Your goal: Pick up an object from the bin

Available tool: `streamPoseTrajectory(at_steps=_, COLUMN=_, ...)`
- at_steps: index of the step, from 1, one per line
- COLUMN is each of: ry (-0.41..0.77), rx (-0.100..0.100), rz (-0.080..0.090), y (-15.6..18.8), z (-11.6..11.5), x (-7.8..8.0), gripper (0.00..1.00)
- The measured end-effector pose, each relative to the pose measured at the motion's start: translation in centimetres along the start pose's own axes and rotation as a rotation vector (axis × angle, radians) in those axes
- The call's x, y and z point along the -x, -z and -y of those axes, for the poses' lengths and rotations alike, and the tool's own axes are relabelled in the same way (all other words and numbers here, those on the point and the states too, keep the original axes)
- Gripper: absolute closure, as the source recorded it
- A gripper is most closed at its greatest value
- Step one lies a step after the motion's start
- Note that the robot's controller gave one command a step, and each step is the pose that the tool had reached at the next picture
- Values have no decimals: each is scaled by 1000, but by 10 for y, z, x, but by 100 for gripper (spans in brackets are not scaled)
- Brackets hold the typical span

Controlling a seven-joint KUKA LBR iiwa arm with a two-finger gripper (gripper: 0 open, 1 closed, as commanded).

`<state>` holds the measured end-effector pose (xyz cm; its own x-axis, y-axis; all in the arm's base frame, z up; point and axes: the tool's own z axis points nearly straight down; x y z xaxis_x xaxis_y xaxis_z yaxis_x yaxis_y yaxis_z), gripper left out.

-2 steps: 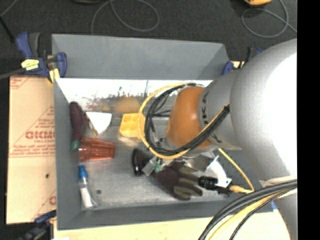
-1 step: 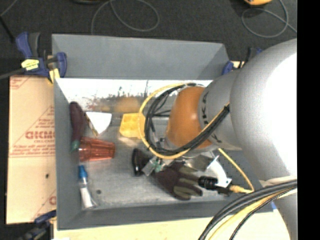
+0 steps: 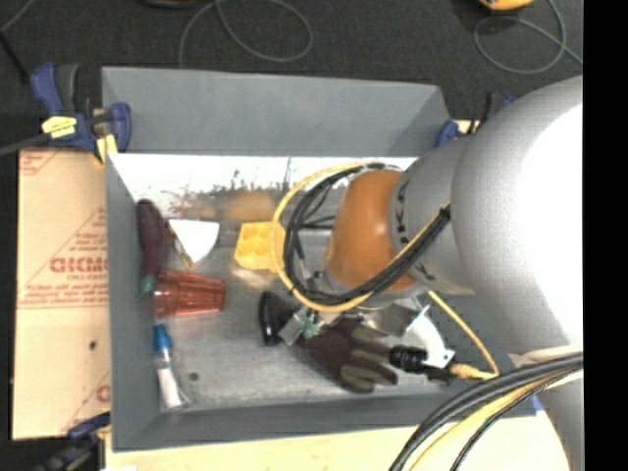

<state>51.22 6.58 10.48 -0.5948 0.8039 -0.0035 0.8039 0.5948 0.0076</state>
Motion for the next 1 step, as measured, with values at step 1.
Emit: streamPoseTrajectory(at_steps=1, ry=0, rx=0, rz=0, y=0, z=0, x=0, gripper=100)
